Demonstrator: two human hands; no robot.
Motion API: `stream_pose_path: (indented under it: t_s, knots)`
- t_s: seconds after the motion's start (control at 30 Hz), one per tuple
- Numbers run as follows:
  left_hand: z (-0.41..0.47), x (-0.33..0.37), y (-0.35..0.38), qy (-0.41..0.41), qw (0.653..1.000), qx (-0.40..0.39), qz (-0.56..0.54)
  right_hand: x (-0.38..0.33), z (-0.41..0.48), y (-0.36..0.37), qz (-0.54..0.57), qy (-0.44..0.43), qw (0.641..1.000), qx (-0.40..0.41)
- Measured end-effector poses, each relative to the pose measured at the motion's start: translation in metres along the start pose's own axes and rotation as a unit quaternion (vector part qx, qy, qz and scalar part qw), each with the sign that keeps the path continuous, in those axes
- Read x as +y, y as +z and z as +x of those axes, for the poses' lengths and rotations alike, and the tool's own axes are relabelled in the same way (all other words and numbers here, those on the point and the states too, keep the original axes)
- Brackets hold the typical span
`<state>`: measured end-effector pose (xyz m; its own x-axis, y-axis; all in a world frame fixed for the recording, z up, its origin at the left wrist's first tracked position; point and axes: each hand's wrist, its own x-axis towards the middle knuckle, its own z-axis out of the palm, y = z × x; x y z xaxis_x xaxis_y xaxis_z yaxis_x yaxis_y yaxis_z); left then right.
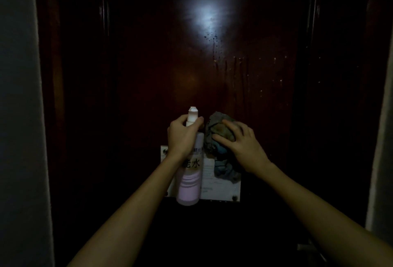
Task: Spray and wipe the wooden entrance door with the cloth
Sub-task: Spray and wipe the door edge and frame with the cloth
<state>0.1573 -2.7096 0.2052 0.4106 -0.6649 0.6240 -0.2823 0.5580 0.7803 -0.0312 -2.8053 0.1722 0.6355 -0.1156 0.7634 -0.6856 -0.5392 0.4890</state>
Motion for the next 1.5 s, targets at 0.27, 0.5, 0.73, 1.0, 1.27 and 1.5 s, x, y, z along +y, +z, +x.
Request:
stream_pose_path:
  t_s: [0.27, 0.5, 0.73, 1.0, 1.27, 1.5]
  knots:
    - [0.029, 0.02, -0.004, 0.041, 0.999, -0.005, -0.019, 0.016, 0.023, 0.001, -0.02, 0.0, 0.999, 0.046]
    - [0.062, 0.053, -0.005, 0.077, 0.996, -0.039, -0.012, 0.056, 0.103, -0.033, -0.025, 0.067, 0.994, 0.079]
    - [0.1, 0.093, -0.008, 0.036, 0.996, -0.041, -0.072, 0.093, 0.192, -0.067, -0.055, 0.131, 0.981, 0.131]
    - [0.129, 0.119, -0.018, 0.094, 0.994, -0.063, -0.001, 0.129, 0.255, -0.095, -0.088, 0.18, 0.964, 0.175]
    - [0.131, 0.11, -0.018, 0.055, 0.994, -0.061, -0.068, 0.135, 0.267, -0.109, -0.073, 0.211, 0.965, 0.141]
    - [0.126, 0.104, -0.005, 0.05, 0.993, -0.071, -0.076, 0.117, 0.233, -0.087, -0.057, 0.227, 0.963, 0.133]
